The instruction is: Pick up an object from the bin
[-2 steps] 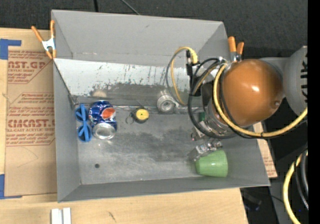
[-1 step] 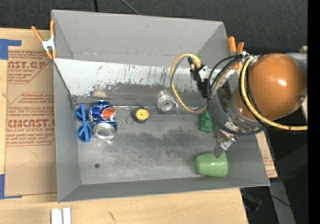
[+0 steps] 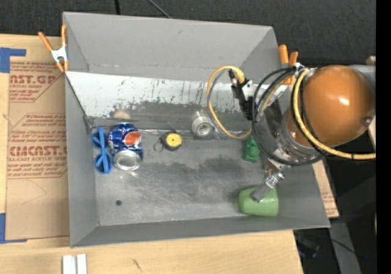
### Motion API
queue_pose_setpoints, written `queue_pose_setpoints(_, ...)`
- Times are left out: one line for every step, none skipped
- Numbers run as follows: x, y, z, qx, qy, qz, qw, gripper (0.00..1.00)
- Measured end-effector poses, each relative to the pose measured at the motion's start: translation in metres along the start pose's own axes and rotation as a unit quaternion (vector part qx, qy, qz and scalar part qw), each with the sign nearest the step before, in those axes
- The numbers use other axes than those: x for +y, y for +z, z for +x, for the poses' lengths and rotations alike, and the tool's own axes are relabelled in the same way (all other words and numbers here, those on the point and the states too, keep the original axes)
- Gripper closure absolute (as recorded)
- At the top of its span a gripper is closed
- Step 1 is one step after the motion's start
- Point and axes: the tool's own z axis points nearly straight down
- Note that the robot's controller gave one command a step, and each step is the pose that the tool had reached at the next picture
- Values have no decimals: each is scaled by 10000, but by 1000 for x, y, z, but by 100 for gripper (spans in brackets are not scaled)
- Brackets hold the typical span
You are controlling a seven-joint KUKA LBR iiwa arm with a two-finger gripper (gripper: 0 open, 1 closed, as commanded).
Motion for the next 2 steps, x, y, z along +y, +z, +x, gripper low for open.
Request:
queue_pose_setpoints(8,93,11,-15,-1580,-13,9874,0)
queue_pose_setpoints(6,92,10,-13,-1586,12,9873,100)
